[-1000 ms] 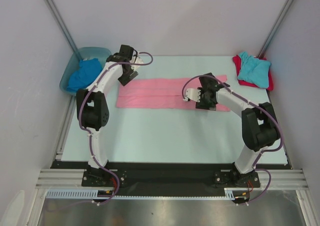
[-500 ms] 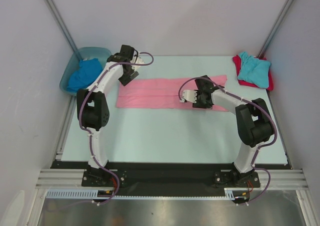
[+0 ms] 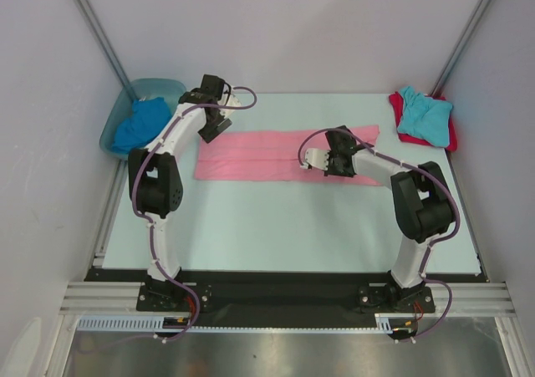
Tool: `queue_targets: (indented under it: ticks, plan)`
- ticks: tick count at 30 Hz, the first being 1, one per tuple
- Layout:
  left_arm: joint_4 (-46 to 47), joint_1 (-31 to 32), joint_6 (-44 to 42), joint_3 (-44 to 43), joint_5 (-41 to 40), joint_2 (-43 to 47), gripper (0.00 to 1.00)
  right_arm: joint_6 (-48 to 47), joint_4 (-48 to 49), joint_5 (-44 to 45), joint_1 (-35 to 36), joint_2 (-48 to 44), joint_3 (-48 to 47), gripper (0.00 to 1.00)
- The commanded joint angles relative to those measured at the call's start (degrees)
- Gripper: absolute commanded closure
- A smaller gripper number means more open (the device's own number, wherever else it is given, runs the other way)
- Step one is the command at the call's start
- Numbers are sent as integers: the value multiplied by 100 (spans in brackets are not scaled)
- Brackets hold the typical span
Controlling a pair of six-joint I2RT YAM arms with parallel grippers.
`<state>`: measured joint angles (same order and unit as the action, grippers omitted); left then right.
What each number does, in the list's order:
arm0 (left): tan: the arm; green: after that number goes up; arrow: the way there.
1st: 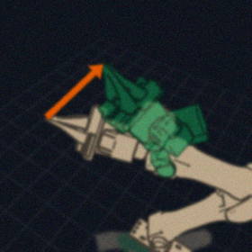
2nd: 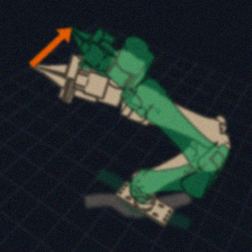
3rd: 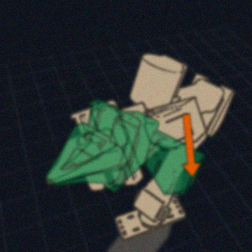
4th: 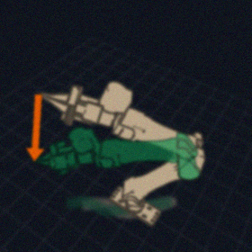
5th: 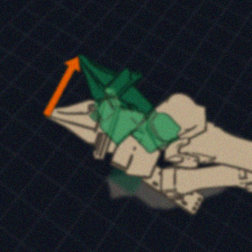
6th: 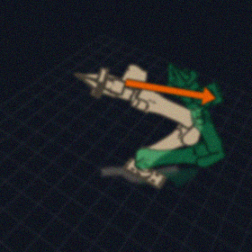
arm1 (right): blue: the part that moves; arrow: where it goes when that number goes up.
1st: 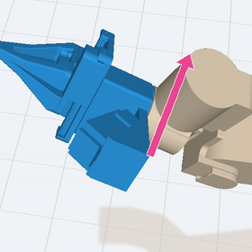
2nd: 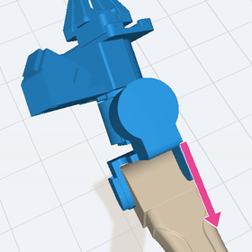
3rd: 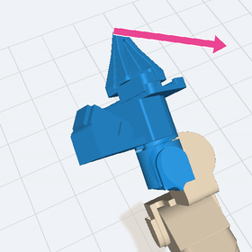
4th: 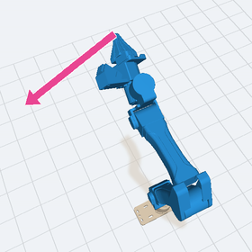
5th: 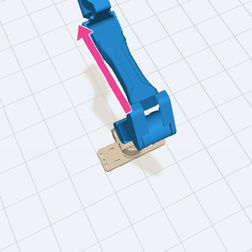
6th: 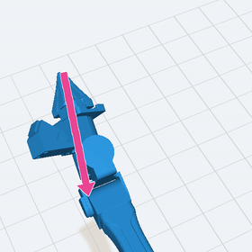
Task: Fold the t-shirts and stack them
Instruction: Fold the tshirt
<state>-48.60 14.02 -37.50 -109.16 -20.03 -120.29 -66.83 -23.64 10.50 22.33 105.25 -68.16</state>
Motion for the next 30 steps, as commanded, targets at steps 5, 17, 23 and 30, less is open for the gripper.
queue_targets:
  ticks: [5, 17, 23, 30]
  plan:
    - [79, 48, -21, -52, -124, 401, 25, 170, 307, 189, 0, 30, -303, 100]
    - [70, 127, -21, -202, -168, 252, 25, 29, 632, 382, -176, 197, -918, 100]
    - [70, 136, -47, -228, -212, 225, 25, 3, 220, 216, -167, 171, -892, 100]
    - [70, 145, -47, -281, -238, 137, 25, -278, -325, 4, -167, -66, -760, 100]
